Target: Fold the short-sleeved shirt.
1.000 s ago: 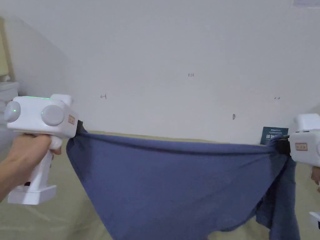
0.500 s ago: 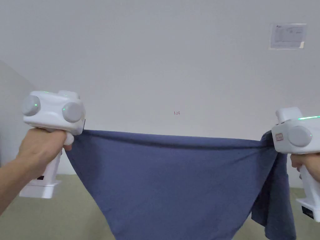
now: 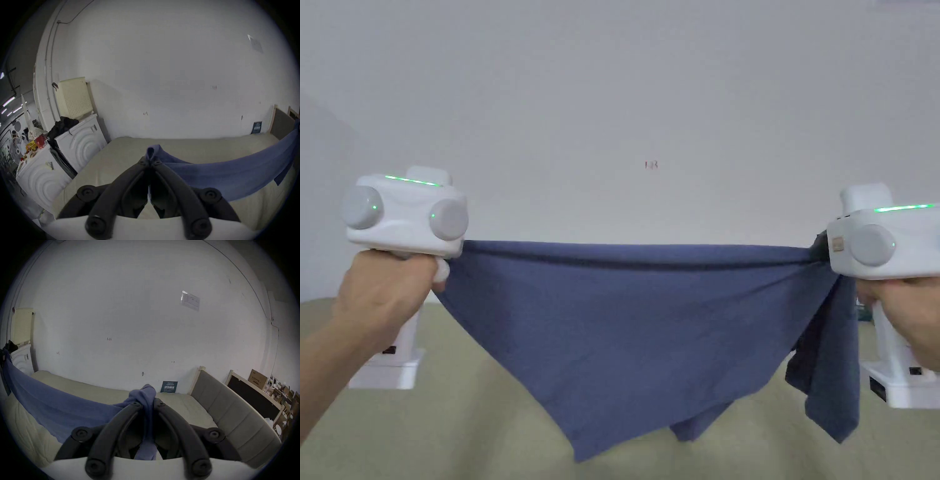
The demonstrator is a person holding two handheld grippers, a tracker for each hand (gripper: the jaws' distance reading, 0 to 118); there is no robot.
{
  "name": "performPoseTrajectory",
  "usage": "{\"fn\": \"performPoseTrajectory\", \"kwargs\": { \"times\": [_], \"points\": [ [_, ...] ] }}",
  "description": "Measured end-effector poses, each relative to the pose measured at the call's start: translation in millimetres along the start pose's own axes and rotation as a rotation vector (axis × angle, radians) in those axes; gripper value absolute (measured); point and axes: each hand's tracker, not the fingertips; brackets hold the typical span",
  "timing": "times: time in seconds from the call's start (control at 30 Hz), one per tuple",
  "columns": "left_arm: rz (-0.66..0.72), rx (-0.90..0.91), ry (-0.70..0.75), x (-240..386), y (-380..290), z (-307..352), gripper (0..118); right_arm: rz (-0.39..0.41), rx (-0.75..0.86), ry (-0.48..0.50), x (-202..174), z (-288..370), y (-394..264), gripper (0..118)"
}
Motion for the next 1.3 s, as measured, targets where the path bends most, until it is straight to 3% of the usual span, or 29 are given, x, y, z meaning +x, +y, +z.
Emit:
{"fn": "performPoseTrajectory", "kwargs": {
  "times": [0.17,0.27,0.5,0.87,1.07,1.3],
  "points": [
    [-0.075,-0.126,-0.033,19,-83,-40,0,0.042,-0.163,0.019,-16,-30,-90,11],
    [-0.033,-0.204,-0.088,20,-134,-49,0,0.039,-0.237,0.018,-22,-32,-150,11],
    [-0.078,-0.296,-0.136,9,-219,-20,0,0.054,-0.380,0.064,-13,-8,-243,11],
    [-0.072,-0.341,-0.258,-54,-277,130,0,0.066,-0.387,0.124,25,162,-292,11],
    [-0.014,-0.409,-0.316,-90,-341,214,0,0.015,-0.429,0.142,47,259,-349,11],
    [0.009,-0.479,-0.332,-97,-387,227,0,-0.031,-0.479,0.135,49,281,-385,11]
  ]
}}
